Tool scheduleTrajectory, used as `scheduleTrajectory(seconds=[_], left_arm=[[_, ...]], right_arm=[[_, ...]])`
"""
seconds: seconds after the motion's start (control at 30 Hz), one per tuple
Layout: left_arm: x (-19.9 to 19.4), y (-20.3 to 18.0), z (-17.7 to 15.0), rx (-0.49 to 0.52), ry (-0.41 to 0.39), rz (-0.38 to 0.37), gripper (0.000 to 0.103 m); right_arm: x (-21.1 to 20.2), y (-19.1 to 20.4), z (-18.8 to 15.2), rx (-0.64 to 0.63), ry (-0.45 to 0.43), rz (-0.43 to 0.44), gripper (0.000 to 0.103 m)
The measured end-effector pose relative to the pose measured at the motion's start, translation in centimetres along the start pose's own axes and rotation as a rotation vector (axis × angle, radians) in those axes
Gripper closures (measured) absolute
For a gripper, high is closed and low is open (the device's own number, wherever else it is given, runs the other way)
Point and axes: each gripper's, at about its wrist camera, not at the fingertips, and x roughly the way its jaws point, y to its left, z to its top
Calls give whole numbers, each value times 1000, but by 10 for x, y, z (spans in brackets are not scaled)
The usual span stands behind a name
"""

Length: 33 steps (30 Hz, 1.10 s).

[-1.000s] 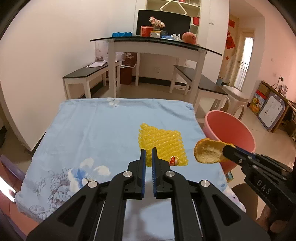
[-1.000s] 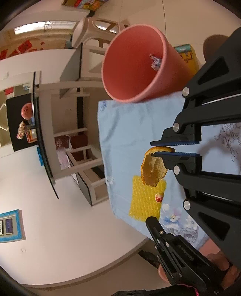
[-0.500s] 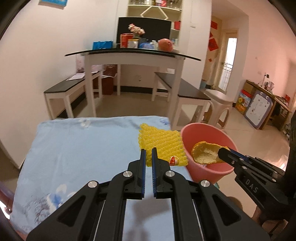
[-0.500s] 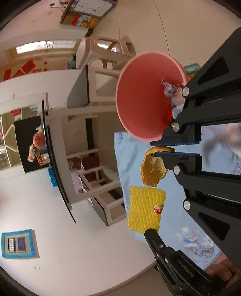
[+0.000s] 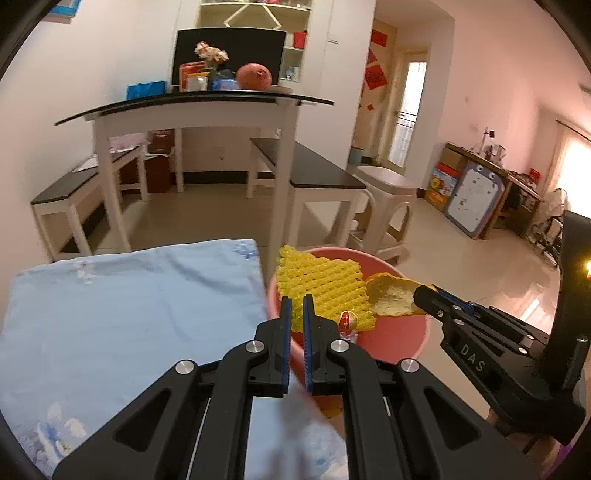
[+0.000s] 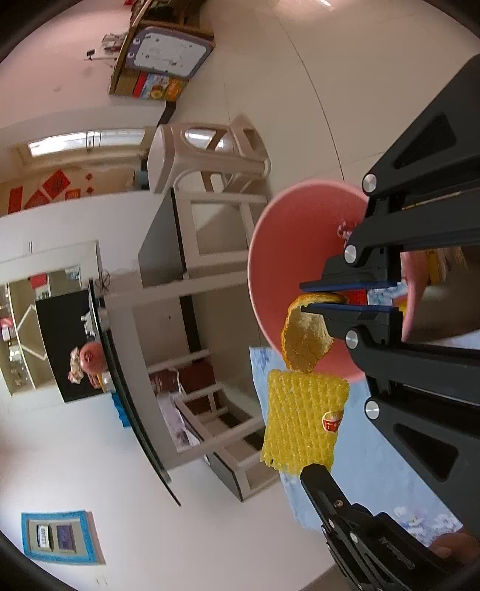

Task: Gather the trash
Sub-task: 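Carry the yellow sponge and orange peel over the pink bucket, then open both grippers to drop the sponge and peel into the bucket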

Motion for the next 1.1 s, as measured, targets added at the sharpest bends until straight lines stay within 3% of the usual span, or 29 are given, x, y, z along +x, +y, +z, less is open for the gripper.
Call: scheduleTrajectory(seconds=[0.37,0.77,1.1], left_arm=[[39,-15,1,10,62,-74,98],[74,-18,-12,39,135,-34,98],[78,-17,-16,40,152,-14,97]], right_arm=[[19,-29,-4,35,39,-60,97],[41,-44,-17,67,103,-68,97],[46,-42,-19,63,111,-70,97]])
